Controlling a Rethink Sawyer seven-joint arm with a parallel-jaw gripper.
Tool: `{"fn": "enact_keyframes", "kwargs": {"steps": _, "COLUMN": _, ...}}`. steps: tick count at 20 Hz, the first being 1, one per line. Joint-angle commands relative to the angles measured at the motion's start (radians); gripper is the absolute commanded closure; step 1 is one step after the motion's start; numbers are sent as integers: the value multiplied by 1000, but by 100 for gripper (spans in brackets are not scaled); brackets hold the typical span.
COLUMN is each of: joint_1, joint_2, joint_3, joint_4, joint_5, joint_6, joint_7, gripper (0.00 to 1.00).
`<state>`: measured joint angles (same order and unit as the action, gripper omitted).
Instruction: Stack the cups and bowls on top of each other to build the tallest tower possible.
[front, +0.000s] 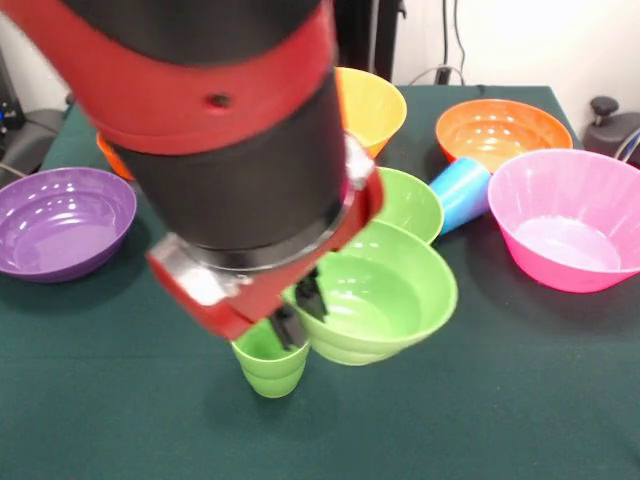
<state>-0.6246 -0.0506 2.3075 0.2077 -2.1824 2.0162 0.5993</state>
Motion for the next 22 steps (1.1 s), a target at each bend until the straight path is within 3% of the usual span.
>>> {"fn": "enact_keyframes", "kwargs": {"steps": 1, "joint_1": -36, "joint_2": -27, "joint_3": 37, "joint_4": -114, "joint_5": -189, "joint_6": 72, "joint_7": -357, "gripper": 100}}
{"fn": "enact_keyframes", "kwargs": {"steps": 7, "joint_1": -74, "joint_2": -21, "joint_3": 75, "joint_4": -114, "joint_5": -241, "joint_6": 70, "joint_7": -391, "gripper": 100}}
{"fn": "enact_keyframes", "kwargs": {"steps": 22, "joint_1": -125, "joint_2": 32, "joint_3": 46, "joint_4": -100, "joint_5": -188, "joint_6": 93, "joint_7": -382, "gripper": 100}}
